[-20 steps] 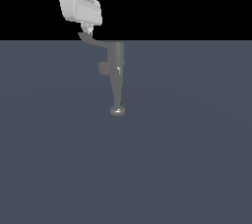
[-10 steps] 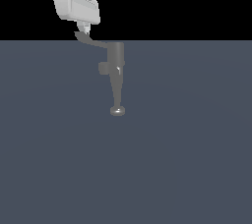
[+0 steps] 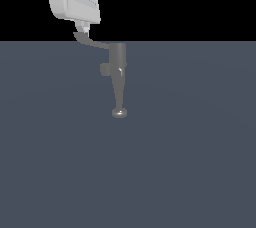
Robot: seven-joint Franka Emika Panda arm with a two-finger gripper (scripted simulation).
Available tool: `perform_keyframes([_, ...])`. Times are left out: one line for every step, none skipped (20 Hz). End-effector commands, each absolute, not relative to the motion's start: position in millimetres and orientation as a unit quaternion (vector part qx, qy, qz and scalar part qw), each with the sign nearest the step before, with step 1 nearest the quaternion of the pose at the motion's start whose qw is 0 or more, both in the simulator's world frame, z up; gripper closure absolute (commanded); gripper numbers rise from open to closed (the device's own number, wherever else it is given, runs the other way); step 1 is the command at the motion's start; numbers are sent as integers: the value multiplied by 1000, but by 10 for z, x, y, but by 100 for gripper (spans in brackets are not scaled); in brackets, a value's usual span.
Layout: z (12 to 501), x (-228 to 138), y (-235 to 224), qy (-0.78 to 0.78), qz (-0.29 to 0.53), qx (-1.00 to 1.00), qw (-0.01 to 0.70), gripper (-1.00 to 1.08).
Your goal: Turn on the faucet by rotating a designated handle.
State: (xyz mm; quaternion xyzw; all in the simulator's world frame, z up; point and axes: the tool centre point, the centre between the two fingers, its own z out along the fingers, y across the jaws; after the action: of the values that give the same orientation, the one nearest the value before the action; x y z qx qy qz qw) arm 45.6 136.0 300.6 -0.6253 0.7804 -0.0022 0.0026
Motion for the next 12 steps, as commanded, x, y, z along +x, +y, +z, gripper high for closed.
perform_keyframes([2992, 350, 1426, 778, 0, -629, 0, 108])
perform_keyframes([2992, 321, 1432, 778, 0, -629, 0, 108])
perform_keyframes([2993, 292, 1437, 778, 0, -629, 0, 108])
perform_keyframes([2993, 292, 1437, 778, 0, -629, 0, 108])
perform_keyframes([3018, 352, 1386, 780, -3, -626, 3, 108])
perform_keyframes([3019, 326, 1370, 780, -3, -626, 3, 108])
perform_keyframes([3016, 300, 1357, 780, -2, -626, 3, 108])
perform_keyframes([3017, 273, 1340, 780, -2, -626, 3, 108])
perform_keyframes([3014, 247, 1327, 780, -2, -626, 3, 108])
perform_keyframes([3014, 220, 1311, 780, -2, -626, 3, 108])
perform_keyframes([3012, 194, 1297, 780, -2, -626, 3, 108])
perform_keyframes([3013, 166, 1280, 780, -2, -626, 3, 108])
